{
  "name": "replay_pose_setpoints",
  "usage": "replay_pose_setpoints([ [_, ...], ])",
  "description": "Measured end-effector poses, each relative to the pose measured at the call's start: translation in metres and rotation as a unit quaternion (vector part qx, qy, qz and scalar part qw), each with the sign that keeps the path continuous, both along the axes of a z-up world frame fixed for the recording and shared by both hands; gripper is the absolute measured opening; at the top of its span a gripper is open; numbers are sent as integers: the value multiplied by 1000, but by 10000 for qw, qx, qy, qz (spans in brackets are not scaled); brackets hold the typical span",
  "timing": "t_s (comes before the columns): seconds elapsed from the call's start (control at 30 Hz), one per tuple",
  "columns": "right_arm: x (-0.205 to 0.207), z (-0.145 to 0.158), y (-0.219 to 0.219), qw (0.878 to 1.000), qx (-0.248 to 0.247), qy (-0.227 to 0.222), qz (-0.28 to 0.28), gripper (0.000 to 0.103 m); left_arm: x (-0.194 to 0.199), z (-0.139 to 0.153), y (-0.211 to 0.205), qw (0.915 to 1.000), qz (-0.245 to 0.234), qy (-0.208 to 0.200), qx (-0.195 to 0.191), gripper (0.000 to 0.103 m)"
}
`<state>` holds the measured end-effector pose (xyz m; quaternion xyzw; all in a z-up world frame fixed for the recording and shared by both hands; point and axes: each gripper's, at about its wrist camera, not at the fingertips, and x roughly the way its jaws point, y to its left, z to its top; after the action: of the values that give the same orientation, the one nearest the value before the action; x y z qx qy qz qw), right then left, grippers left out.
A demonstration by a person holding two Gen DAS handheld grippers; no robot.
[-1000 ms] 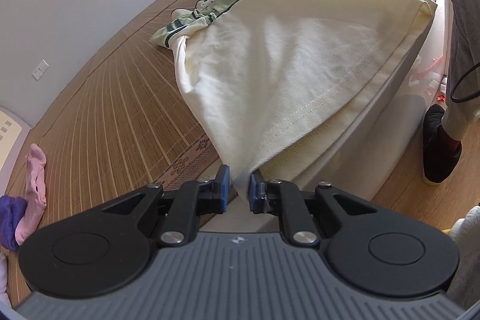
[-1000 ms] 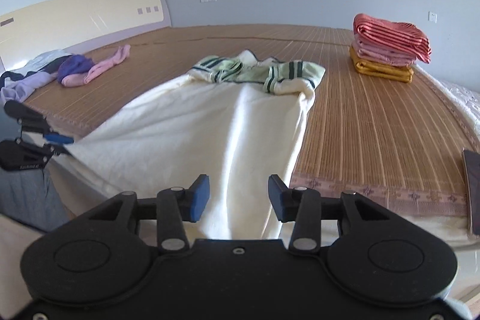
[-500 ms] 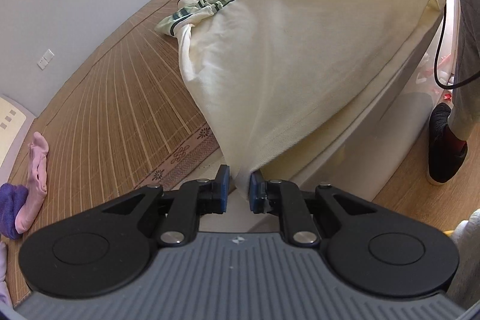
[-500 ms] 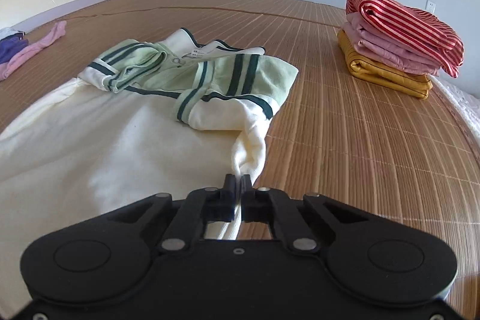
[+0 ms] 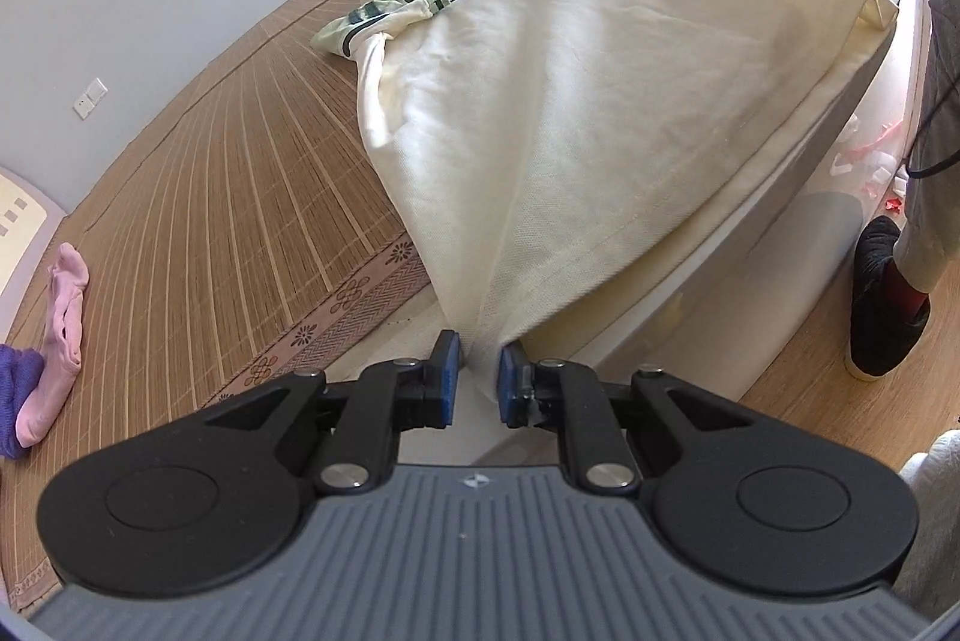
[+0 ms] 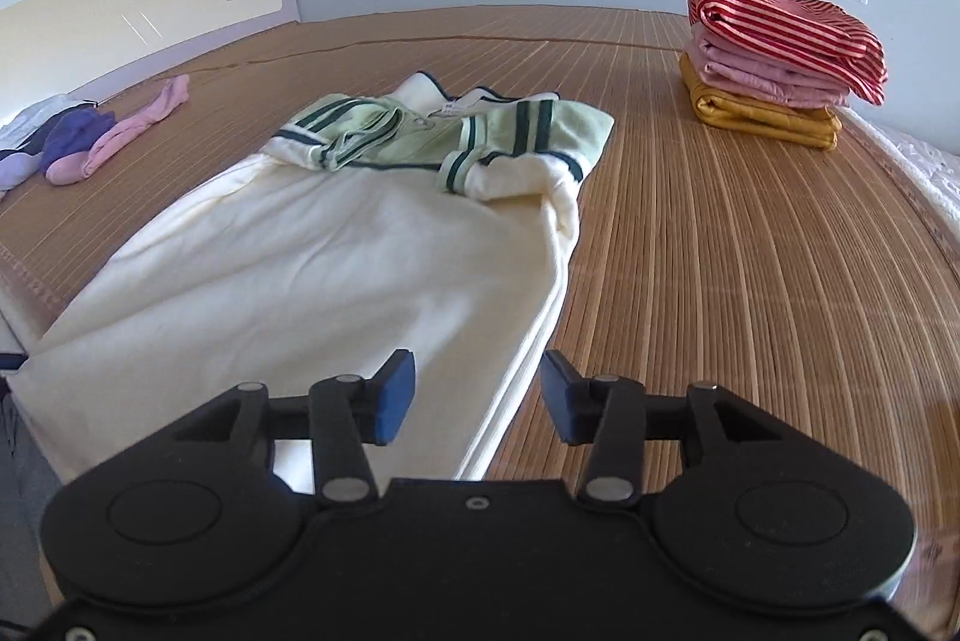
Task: Fold clothes
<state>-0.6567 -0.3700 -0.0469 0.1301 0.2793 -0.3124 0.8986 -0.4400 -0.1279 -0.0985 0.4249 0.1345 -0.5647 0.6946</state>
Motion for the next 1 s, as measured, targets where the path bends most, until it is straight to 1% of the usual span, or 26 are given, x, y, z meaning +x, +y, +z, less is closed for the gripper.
replay_pose_setpoints([
  [0.07, -5, -8, 19, 9997, -143, 111, -182, 48, 0, 0, -1, 10000, -39, -22, 28, 17],
  [0.13, -5, -11, 30, 9992, -262, 184, -226, 47, 0, 0, -1, 10000, -59, -22, 39, 17],
  [0.17, -5, -11, 31, 9990, -300, 217, -260, 43, 0, 0, 0, 10000, -57, -34, 32, 17],
  [0.2, -6, -11, 31, 9987, -336, 250, -295, 21, 0, 0, 1, 10000, -55, -45, 25, 17],
  [0.23, -7, -10, 32, 9984, -373, 283, -329, 4, -1, 0, 1, 10000, -49, -58, 16, 17],
  [0.33, -8, -9, 34, 9972, -482, 382, -433, 3, 0, -1, 3, 10000, 43, -16, -38, 17],
  [0.4, -11, -11, 37, 9973, -391, 421, -466, 4, 1, 0, 5, 9999, 68, 47, -70, 17],
  [0.47, -9, -15, 43, 9953, -578, 582, -507, 5, 1, 0, 5, 10000, 56, 25, -66, 17],
  [0.53, -12, -15, 45, 9948, -589, 586, -594, 15, 2, 0, 5, 10000, 15, 10, -48, 17],
  [0.57, -16, -13, 46, 9947, -569, 527, -668, 17, 3, 1, 5, 10000, -4, 10, -45, 17],
  [0.6, -20, -9, 49, 9950, -544, 458, -707, 23, 3, 1, 6, 10000, -16, 12, -52, 17],
  [0.63, -23, -7, 51, 9956, -484, 416, -692, 31, 3, 1, 6, 10000, -22, 6, -62, 17],
  [0.7, -29, -7, 54, 9978, -229, 261, -571, 38, 3, 0, 7, 10000, -28, -19, -81, 17],
  [0.77, -31, -11, 57, 9992, 71, 160, -366, 38, 1, -1, 6, 9999, -36, -80, -94, 17],
  [0.8, -31, -13, 58, 9992, 124, 165, -334, 38, 1, -1, 6, 9999, -36, -97, -92, 17],
  [0.87, -29, -16, 65, 9989, -40, 359, -315, 37, 1, -1, 6, 9999, -33, -105, -83, 17],
  [0.9, -28, -16, 67, 9983, -129, 483, -307, 32, 1, 0, 6, 9999, -27, -110, -81, 17],
  [0.93, -26, -16, 70, 9966, -283, 707, -322, 21, 2, 0, 6, 9999, -20, -115, -80, 17],
  [0.97, -25, -17, 72, 9948, -392, 883, -319, 18, 2, 1, 6, 9999, -8, -113, -79, 17],
  [1.0, -26, -20, 71, 9932, -446, 1001, -387, 17, 3, 1, 7, 9999, 16, -95, -83, 17],
])
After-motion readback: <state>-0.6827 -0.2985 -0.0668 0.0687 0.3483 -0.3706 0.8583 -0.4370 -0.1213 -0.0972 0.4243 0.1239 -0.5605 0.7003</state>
